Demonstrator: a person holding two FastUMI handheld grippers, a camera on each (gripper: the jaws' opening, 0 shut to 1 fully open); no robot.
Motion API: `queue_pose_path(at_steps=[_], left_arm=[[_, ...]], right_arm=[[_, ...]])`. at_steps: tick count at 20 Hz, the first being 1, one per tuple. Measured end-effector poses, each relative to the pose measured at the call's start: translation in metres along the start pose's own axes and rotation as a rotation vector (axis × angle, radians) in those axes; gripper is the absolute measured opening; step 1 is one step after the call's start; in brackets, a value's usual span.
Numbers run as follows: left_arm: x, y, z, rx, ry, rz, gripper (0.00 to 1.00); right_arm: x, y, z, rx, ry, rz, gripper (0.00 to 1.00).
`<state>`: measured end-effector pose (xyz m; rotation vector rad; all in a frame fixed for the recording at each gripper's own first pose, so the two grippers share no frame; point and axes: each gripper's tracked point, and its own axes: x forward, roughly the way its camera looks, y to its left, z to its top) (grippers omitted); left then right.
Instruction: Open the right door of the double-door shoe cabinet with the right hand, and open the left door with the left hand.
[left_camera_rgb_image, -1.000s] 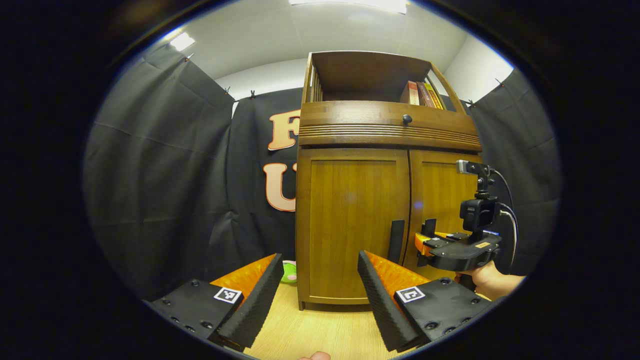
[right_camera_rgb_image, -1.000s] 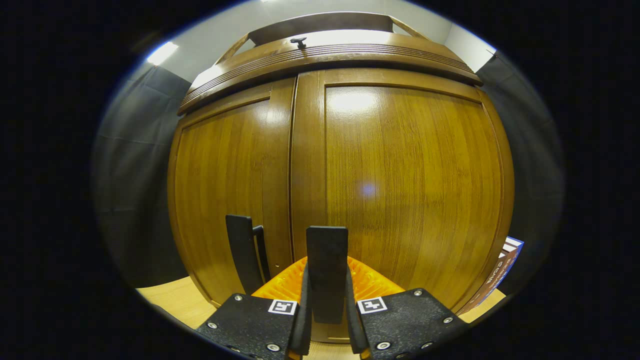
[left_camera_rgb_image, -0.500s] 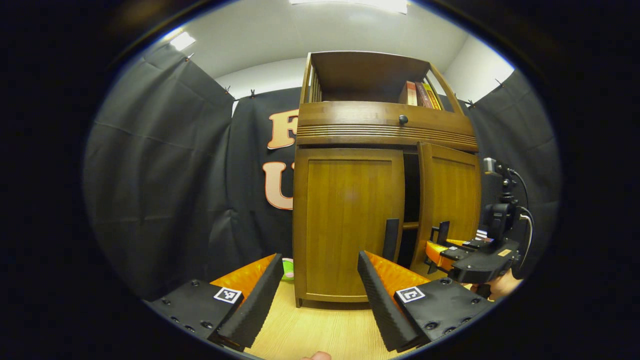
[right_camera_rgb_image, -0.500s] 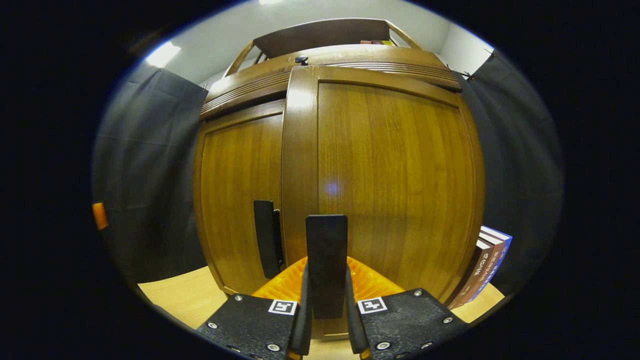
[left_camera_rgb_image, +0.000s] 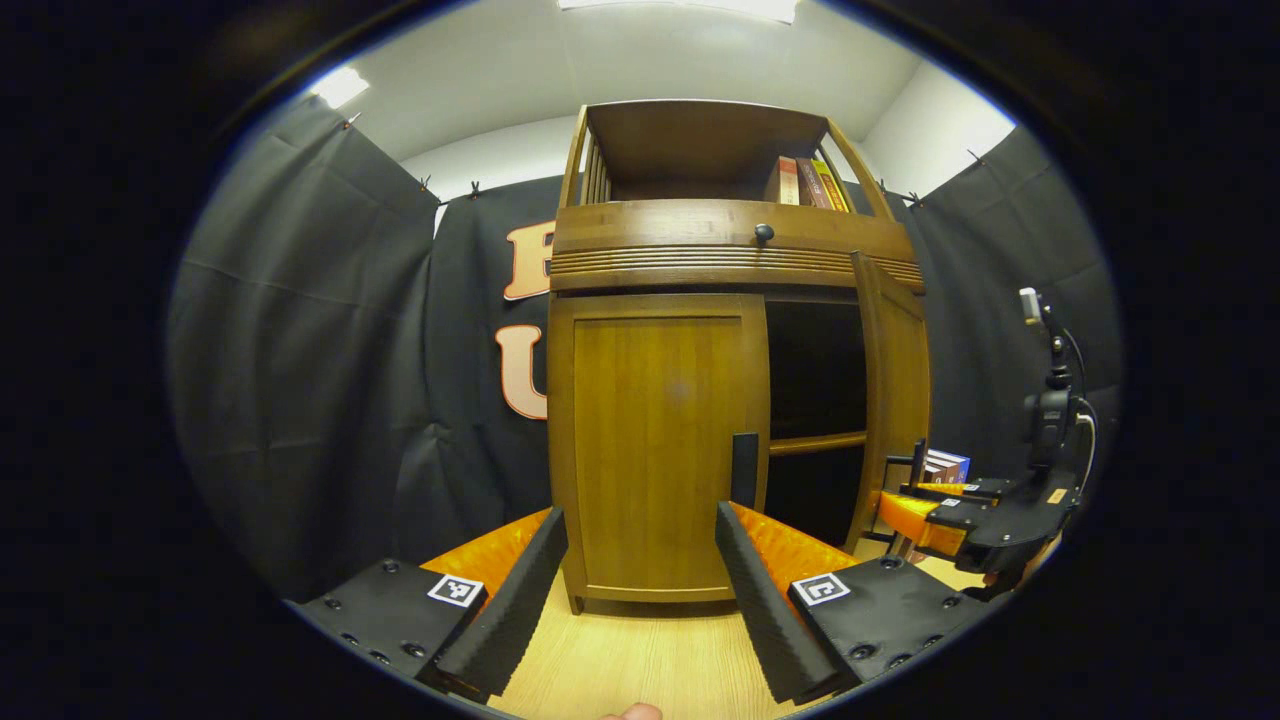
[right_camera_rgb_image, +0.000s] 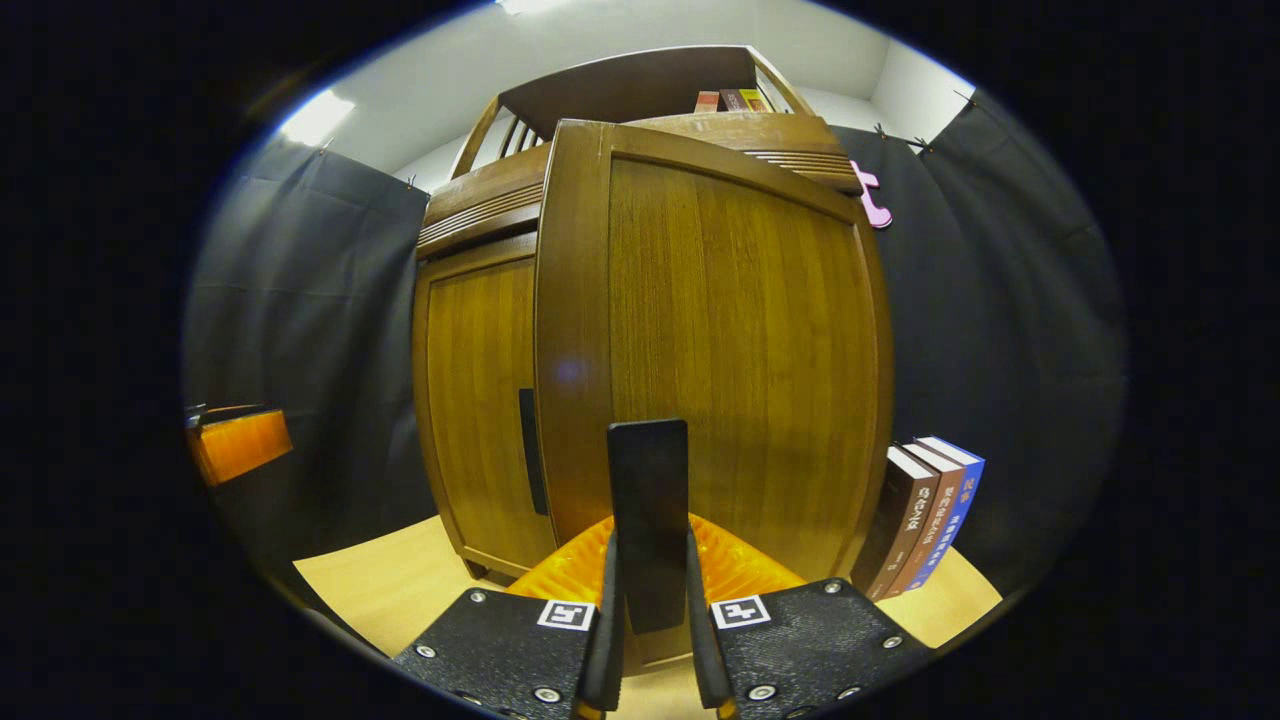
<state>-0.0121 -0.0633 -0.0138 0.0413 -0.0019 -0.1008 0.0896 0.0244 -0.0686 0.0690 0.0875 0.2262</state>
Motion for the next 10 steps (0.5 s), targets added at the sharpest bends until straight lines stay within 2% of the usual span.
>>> queue_pose_path(at_steps=[4,8,10], left_arm=[[0.007,-0.019,-0.008,-0.012,0.019,-0.044,0.95],[0.012,-0.037,-0.009,-0.013,0.021,-0.089,0.98],[0.014,-0.045,-0.012,-0.024,0.023,-0.105,0.94]], right_arm=[[-0.028,-0.021,0.0,-0.027,0.016,-0.029,0.28],[-0.05,-0.044,-0.001,-0.106,0.036,-0.077,0.28],[-0.057,-0.055,-0.002,-0.159,0.034,-0.109,0.28]])
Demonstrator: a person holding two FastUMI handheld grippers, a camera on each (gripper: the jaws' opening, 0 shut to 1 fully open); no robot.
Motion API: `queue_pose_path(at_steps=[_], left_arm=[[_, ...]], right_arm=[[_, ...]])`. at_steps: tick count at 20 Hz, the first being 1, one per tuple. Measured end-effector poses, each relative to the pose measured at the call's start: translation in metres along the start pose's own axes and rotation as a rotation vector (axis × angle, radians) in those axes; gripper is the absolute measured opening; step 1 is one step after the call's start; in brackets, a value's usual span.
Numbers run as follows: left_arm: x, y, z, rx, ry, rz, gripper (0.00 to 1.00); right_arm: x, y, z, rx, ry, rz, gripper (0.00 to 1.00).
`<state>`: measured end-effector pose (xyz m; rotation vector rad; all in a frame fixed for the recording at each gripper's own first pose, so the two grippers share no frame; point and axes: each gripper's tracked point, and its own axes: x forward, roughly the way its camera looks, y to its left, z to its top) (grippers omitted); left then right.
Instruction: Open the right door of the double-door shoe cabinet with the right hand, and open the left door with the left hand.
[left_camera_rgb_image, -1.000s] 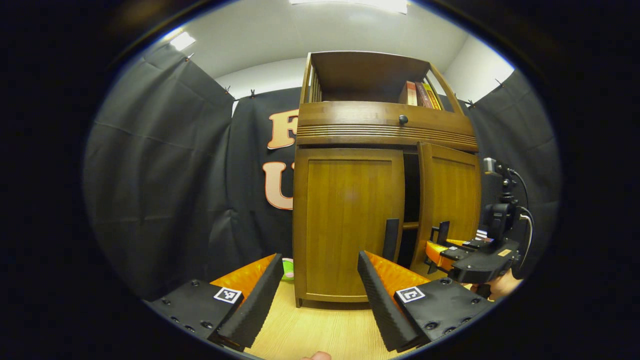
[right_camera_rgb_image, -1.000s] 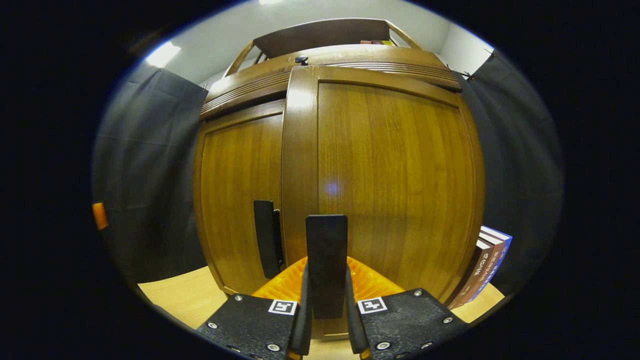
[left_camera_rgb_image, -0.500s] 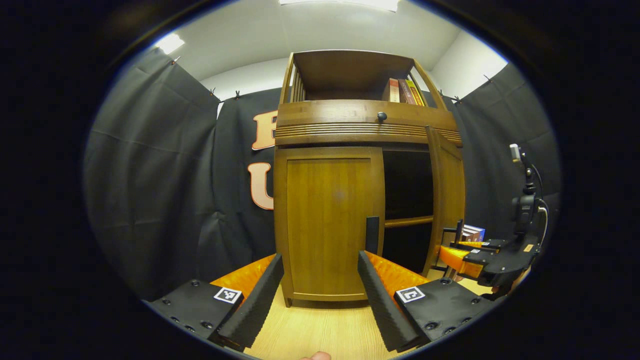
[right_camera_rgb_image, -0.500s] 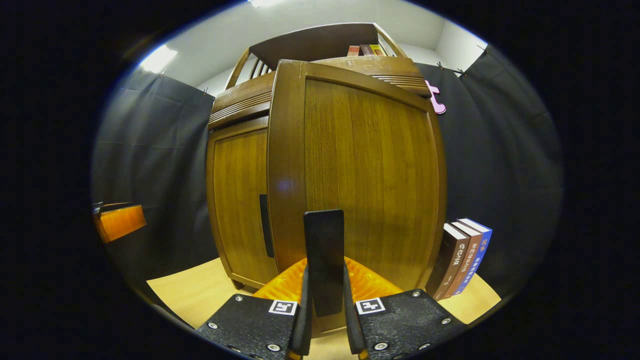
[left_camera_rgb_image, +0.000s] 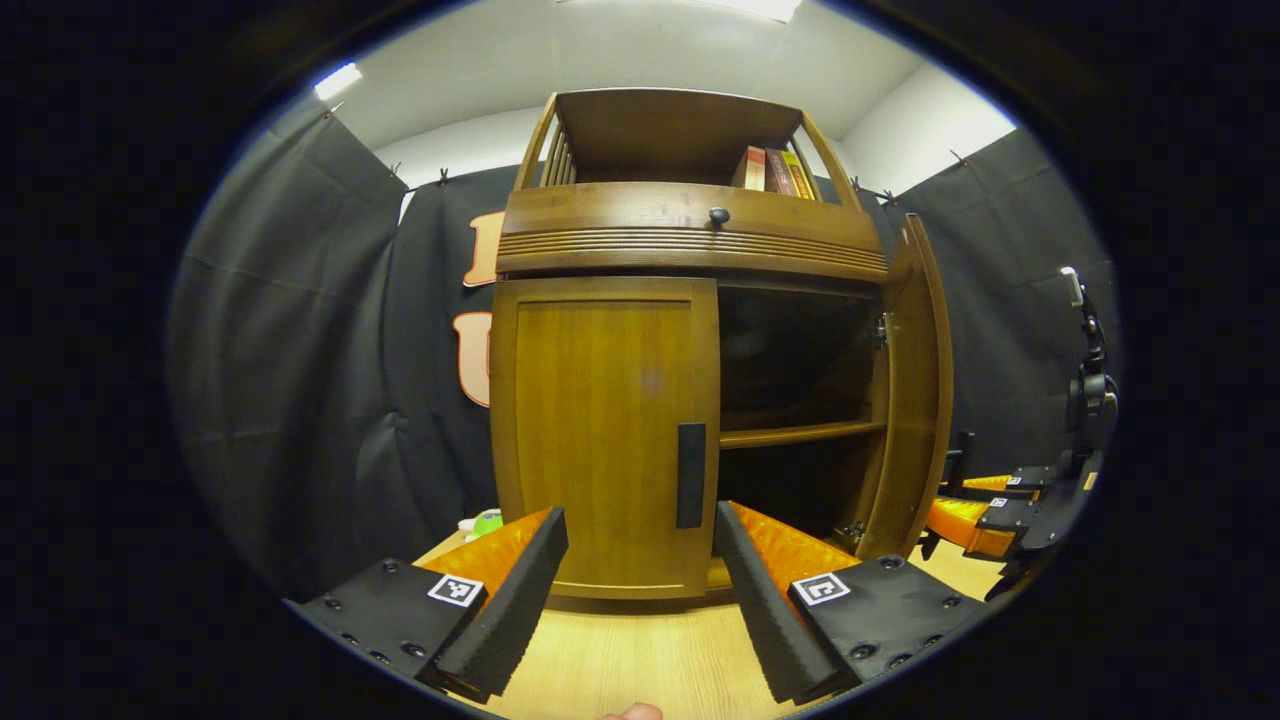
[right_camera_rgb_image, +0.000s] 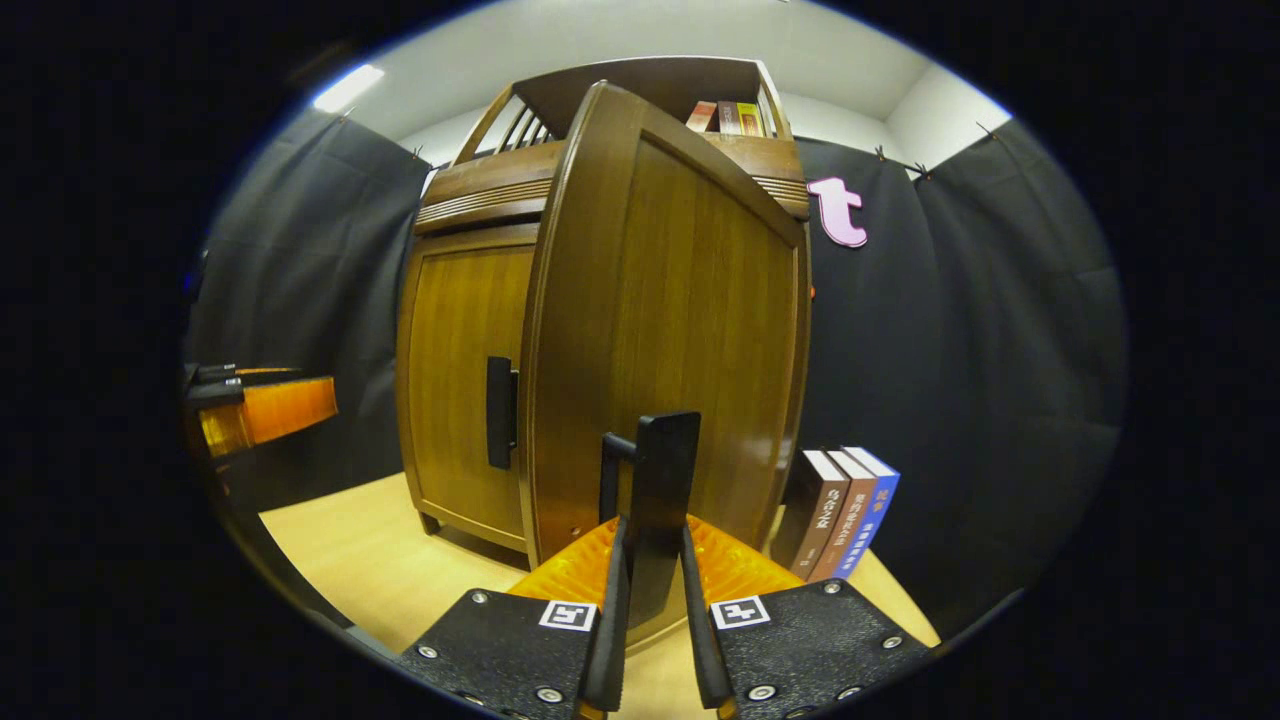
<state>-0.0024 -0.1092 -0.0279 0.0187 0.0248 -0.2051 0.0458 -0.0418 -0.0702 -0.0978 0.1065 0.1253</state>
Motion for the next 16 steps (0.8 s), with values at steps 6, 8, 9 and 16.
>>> queue_pose_path(at_steps=[6,8,9,16], left_arm=[[0.006,-0.013,-0.003,-0.006,-0.001,-0.031,0.96],[0.007,-0.012,-0.004,-0.008,-0.001,-0.03,0.96],[0.008,-0.012,-0.005,-0.011,-0.001,-0.029,0.97],[0.005,-0.004,-0.002,-0.036,-0.024,-0.008,0.96]], right_arm=[[-0.022,-0.033,-0.008,-0.016,0.021,-0.087,0.1],[-0.026,-0.042,-0.01,0.014,0.02,-0.085,0.17],[-0.028,-0.046,-0.011,0.028,0.015,-0.069,0.07],[-0.04,-0.1,-0.02,0.022,0.042,-0.103,0.08]])
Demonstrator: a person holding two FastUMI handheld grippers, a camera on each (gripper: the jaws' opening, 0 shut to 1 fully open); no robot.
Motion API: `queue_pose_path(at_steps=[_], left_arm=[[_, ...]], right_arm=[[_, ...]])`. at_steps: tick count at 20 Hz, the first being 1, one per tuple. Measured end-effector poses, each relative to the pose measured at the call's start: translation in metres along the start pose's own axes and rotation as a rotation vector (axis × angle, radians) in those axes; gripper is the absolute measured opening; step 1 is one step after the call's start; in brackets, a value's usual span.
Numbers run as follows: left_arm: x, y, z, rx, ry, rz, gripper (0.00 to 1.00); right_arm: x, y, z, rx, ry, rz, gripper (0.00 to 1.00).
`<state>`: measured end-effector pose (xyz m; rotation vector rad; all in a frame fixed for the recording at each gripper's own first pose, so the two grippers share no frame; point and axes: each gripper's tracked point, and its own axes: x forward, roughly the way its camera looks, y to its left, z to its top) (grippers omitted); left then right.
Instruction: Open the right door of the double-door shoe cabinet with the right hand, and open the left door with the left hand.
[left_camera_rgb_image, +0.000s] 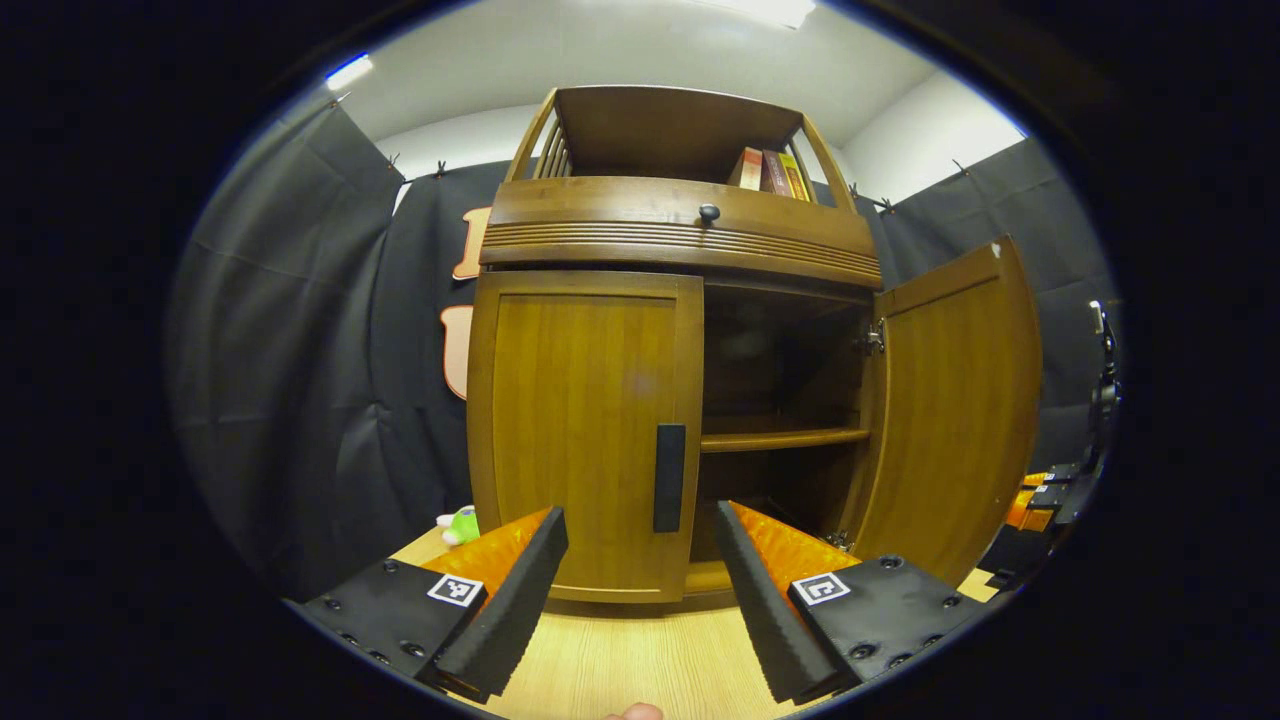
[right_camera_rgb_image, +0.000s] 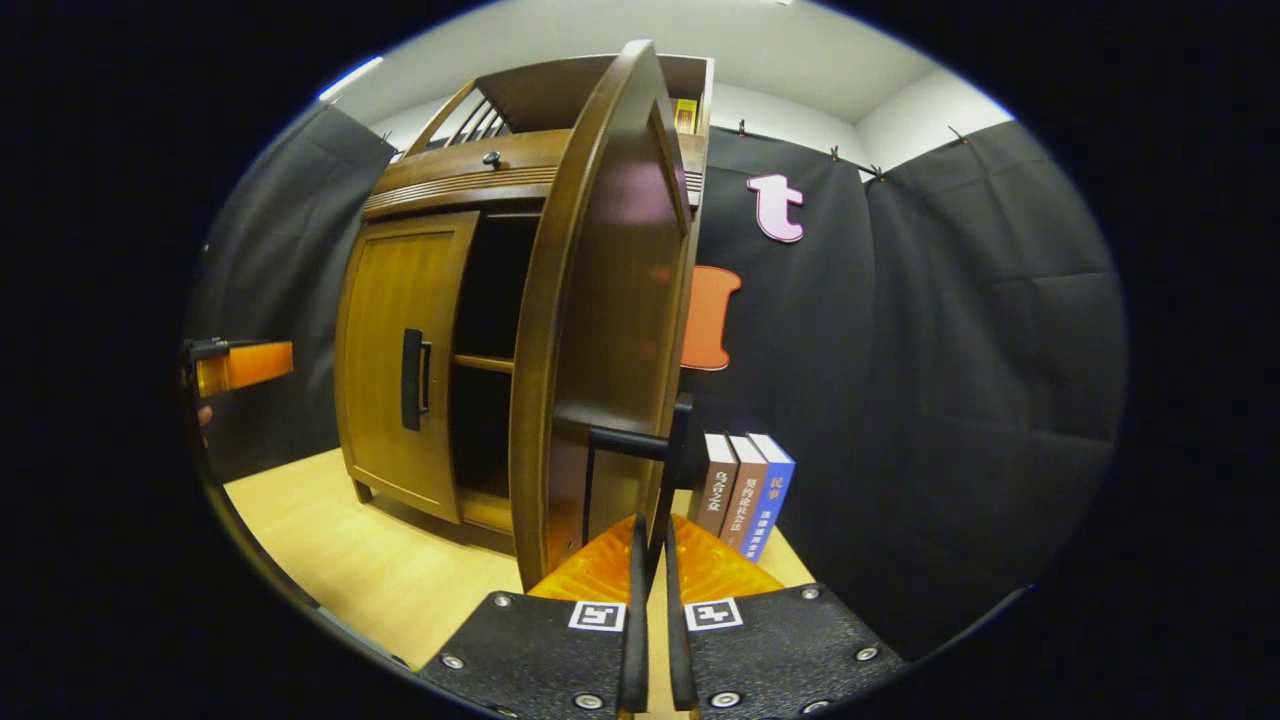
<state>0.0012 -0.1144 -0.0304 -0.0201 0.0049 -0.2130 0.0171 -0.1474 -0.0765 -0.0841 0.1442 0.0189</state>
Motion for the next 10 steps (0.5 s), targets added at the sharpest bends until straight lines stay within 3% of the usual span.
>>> queue_pose_path(at_steps=[5,10], left_arm=[[0.001,0.014,-0.002,-0.024,-0.001,0.033,0.96],[-0.002,0.03,-0.006,-0.051,0.002,0.067,0.96]], right_arm=[[0.001,-0.015,-0.002,-0.035,-0.011,0.089,0.07],[0.004,-0.046,-0.006,0.078,-0.054,0.155,0.08]])
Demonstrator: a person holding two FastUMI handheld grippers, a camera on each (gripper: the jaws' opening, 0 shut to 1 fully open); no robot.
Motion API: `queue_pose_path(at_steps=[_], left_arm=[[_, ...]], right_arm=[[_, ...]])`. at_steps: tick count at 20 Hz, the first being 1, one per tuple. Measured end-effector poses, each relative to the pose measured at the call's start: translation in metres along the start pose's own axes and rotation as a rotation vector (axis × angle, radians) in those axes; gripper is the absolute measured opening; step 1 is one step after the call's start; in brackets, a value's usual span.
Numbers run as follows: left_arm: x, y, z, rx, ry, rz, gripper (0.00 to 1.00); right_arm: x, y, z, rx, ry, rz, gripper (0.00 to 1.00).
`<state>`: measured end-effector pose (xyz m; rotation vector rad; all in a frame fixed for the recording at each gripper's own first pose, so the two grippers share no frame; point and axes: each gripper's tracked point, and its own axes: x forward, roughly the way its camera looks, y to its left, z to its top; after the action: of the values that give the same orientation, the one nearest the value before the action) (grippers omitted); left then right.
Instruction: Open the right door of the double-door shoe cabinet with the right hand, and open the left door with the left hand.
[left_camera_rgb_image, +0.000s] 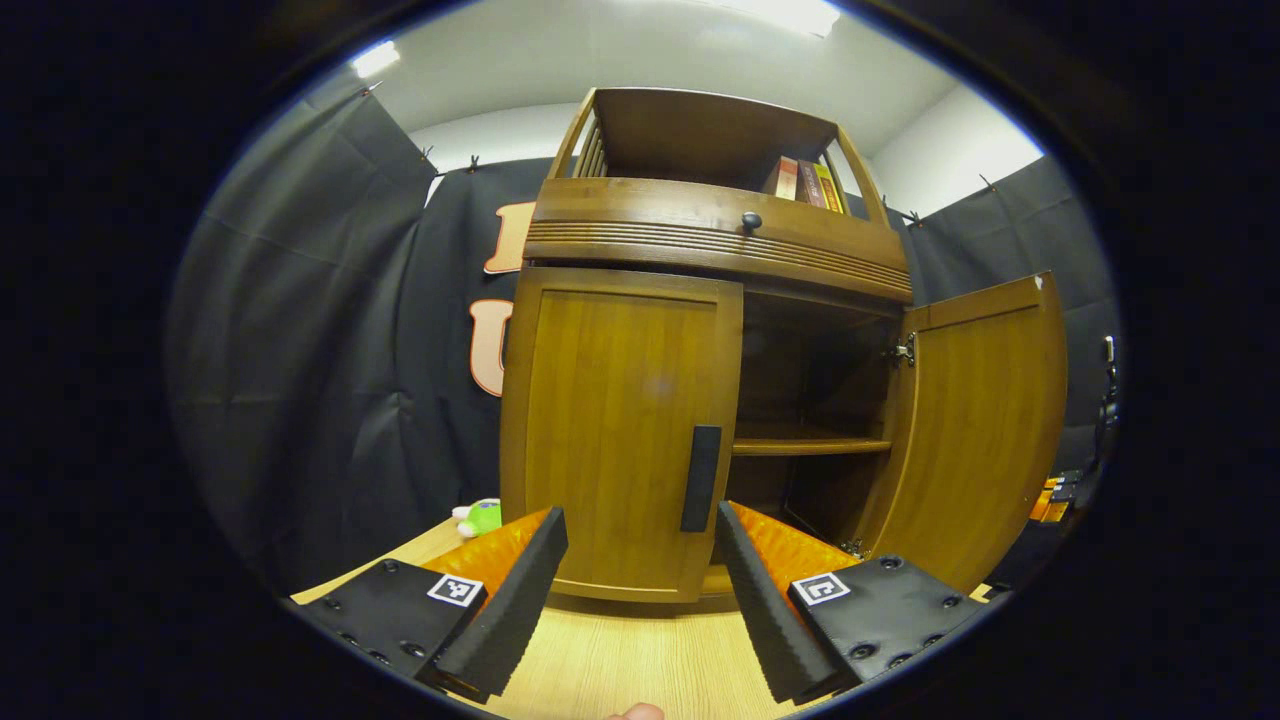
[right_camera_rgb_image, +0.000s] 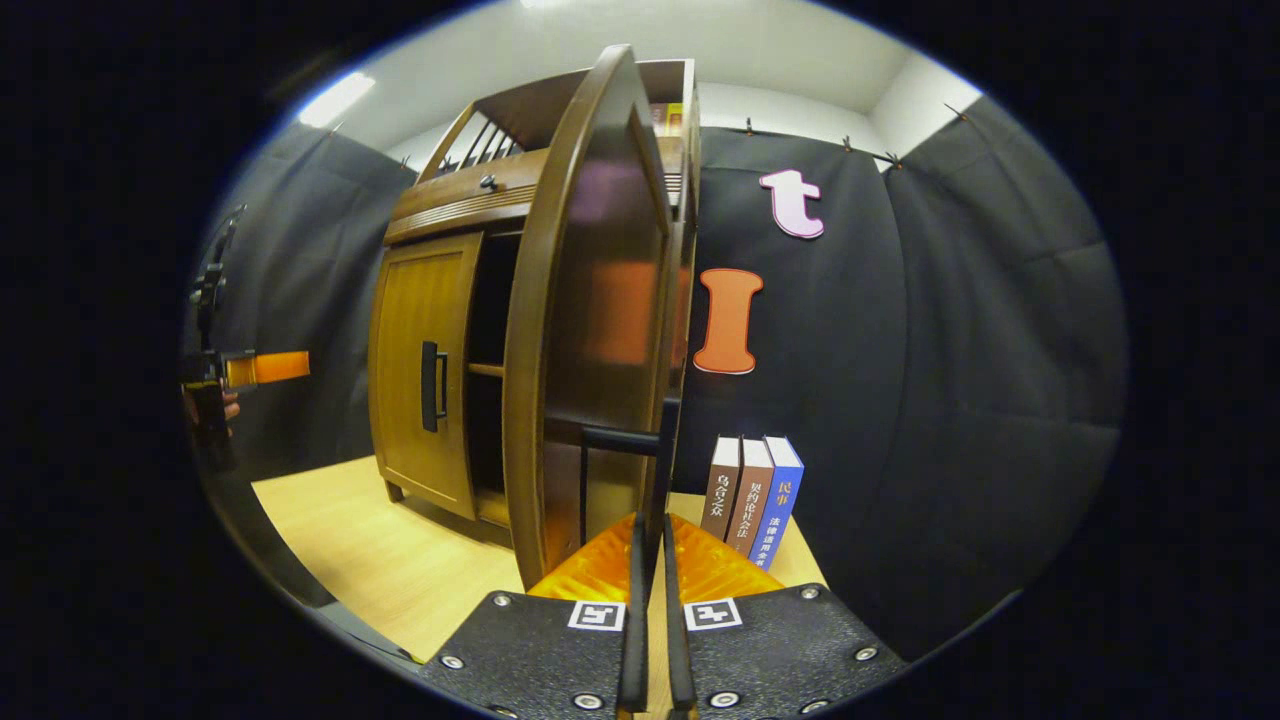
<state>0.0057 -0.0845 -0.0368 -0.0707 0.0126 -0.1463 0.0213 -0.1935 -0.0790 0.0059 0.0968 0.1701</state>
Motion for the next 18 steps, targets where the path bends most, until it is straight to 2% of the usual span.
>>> queue_pose_path(at_steps=[1,4,5,6,7,9,11,12,13,15,18], left_arm=[[-0.001,0.003,-0.001,-0.002,0.002,0.009,0.99],[-0.003,0.014,-0.002,-0.005,0.006,0.035,0.96],[-0.004,0.018,-0.002,-0.004,0.006,0.045,0.94],[-0.005,0.022,-0.004,-0.002,0.009,0.056,0.96],[-0.006,0.026,-0.006,-0.001,0.014,0.068,0.99],[-0.005,0.031,-0.009,-0.008,0.025,0.081,0.99],[0.0,0.032,-0.016,-0.014,0.046,0.081,0.99],[0.002,0.036,-0.018,-0.015,0.057,0.094,0.97],[0.005,0.039,-0.018,-0.02,0.06,0.102,0.96],[0.008,0.041,-0.015,-0.032,0.052,0.101,0.94],[0.013,0.038,-0.014,-0.012,0.054,0.088,0.94]], right_arm=[[-0.002,-0.006,0.002,0.026,-0.024,0.003,0.18],[-0.006,-0.015,-0.002,0.139,-0.057,-0.017,0.19],[-0.009,-0.014,-0.005,0.113,-0.052,-0.027,0.04],[-0.016,-0.017,-0.012,0.051,-0.023,-0.04,0.19],[-0.025,-0.02,-0.021,-0.013,0.015,-0.05,0.05],[-0.042,-0.011,-0.032,-0.073,0.079,-0.058,0.07],[-0.054,0.004,-0.027,-0.088,0.091,-0.068,0.08],[-0.06,0.011,-0.024,-0.089,0.099,-0.079,0.19],[-0.068,0.021,-0.024,-0.084,0.116,-0.084,0.07],[-0.08,0.05,-0.015,-0.077,0.114,-0.068,0.07],[-0.07,0.098,0.015,-0.071,0.044,-0.025,0.06]])
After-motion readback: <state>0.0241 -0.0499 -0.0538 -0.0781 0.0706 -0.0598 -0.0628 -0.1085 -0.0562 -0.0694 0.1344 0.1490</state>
